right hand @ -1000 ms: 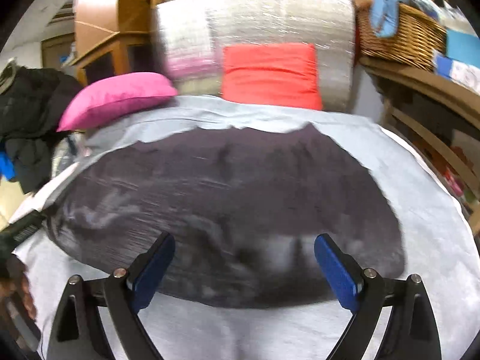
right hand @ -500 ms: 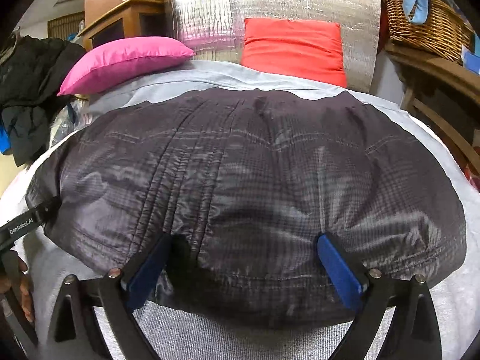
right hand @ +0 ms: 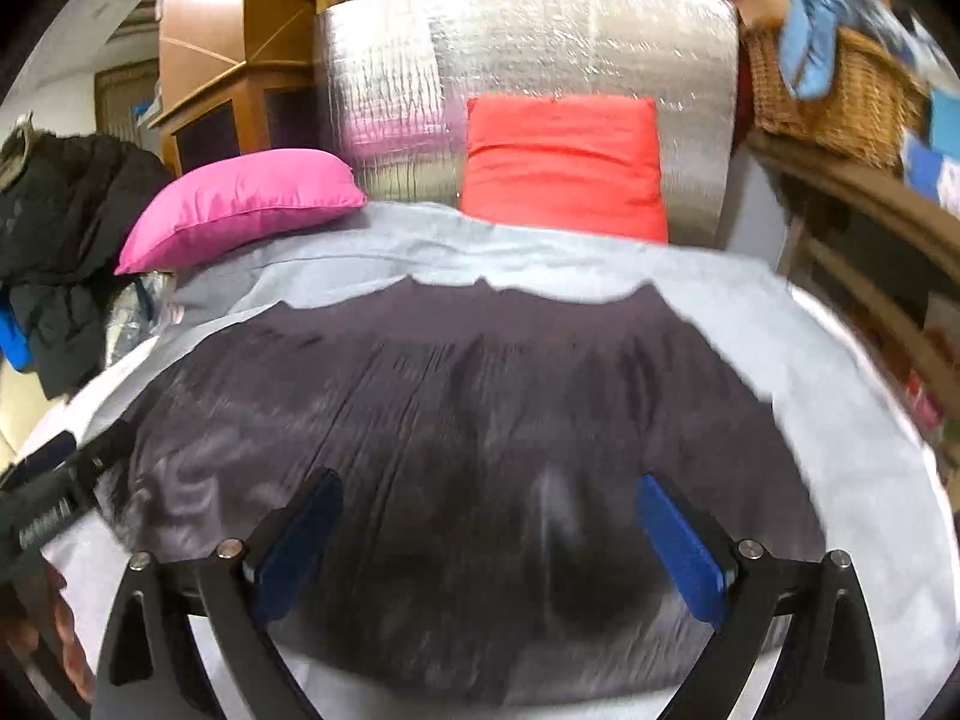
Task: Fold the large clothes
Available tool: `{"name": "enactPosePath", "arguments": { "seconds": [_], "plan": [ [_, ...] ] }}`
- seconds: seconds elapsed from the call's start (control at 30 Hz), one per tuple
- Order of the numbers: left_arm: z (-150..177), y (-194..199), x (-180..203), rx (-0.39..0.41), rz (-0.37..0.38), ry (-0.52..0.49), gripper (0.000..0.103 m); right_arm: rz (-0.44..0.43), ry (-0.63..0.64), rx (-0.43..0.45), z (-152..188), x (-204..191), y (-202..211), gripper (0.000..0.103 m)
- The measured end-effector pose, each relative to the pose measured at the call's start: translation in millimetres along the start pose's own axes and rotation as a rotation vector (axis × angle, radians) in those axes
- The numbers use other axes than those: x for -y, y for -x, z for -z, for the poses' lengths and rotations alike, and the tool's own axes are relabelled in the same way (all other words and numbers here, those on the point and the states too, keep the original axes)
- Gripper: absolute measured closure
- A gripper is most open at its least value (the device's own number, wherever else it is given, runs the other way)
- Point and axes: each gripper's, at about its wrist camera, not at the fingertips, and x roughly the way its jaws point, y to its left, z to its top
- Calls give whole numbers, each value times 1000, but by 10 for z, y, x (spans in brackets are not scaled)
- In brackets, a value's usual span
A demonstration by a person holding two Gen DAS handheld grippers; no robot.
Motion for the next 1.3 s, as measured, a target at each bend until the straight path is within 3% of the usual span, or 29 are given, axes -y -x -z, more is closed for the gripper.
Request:
{"name": "enactPosePath", "arguments": {
  "seconds": [0.17, 0.27, 0.33, 0.37, 0.5, 0.7, 0.87, 0.97, 1.17, 1.3],
  "plan": [
    [-79, -408, 511, -58, 22, -93, 9, 69, -22, -43, -189, 234, -418, 3],
    [-13, -770, 585, -163, 10, -112, 9, 126, -26, -100, -156, 438, -706, 3],
    [75, -905, 581, -178, 5, -111, 7, 118, -54, -182, -30, 581, -910, 2],
    [98, -907, 596, -169, -1, -121, 6, 109, -65, -180, 24, 608, -944, 1],
    [157, -926, 610, -171, -9, -134, 5, 161, -28, -147, 119, 513, -964, 0],
    [87, -887, 568, -194, 19, -132, 5, 135, -53, -191, 43, 568, -921, 0],
    [-21, -617, 412, -147, 9, -146, 6, 101, -90, -96, 9, 612, -456, 1],
    [-30, -505, 327, -139, 9, -130, 6, 86, -80, -63, 160, 584, -188, 0],
    [67, -549, 258, -185, 2, -114, 6, 100, -59, -135, 515, 621, -287, 0],
    [184, -677, 221, -223, 18, -95, 5, 87, -70, -147, 533, 623, -331, 0]
  ]
}}
